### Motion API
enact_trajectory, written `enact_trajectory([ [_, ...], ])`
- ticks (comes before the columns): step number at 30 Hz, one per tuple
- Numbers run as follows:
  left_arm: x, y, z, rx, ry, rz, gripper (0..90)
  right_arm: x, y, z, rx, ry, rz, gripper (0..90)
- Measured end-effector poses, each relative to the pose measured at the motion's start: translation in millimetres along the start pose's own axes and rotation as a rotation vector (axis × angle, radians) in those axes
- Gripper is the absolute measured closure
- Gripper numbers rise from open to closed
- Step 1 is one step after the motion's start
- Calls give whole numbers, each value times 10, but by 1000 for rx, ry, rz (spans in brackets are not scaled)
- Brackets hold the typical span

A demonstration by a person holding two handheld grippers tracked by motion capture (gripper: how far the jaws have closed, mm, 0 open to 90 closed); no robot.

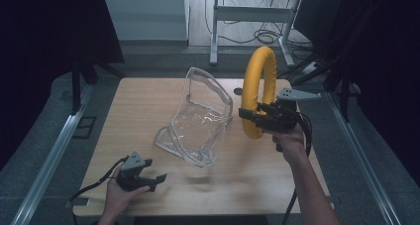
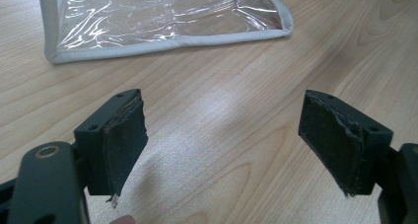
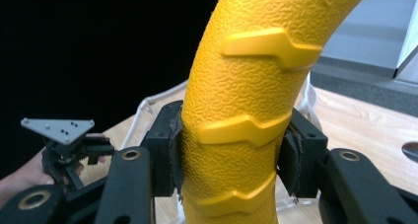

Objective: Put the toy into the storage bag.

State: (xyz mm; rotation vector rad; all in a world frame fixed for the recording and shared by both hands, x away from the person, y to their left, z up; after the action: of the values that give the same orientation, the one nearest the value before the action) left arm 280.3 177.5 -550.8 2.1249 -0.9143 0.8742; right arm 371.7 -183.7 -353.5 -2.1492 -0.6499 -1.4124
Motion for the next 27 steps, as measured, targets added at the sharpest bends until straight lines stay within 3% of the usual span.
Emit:
enact_trajectory([
  [12, -4, 3, 11, -2, -4, -4, 181, 247, -116, -44, 5, 73, -8, 502],
  [27, 1, 9, 5, -8, 0, -7, 181, 682, -387, -170, 42, 168, -47, 501],
])
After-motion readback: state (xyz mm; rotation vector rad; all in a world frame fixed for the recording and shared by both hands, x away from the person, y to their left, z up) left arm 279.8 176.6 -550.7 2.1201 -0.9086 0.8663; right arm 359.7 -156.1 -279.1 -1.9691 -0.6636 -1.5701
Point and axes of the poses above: each handheld gripper's, and its own axes: z roughly forward along the jaws, x roughly out of its top, y roughly to its right, the point moved 5 cm from there along z, roughly forward along the jaws, and after that the axes turned 15 degrees about -x, right-handed, at the moved point
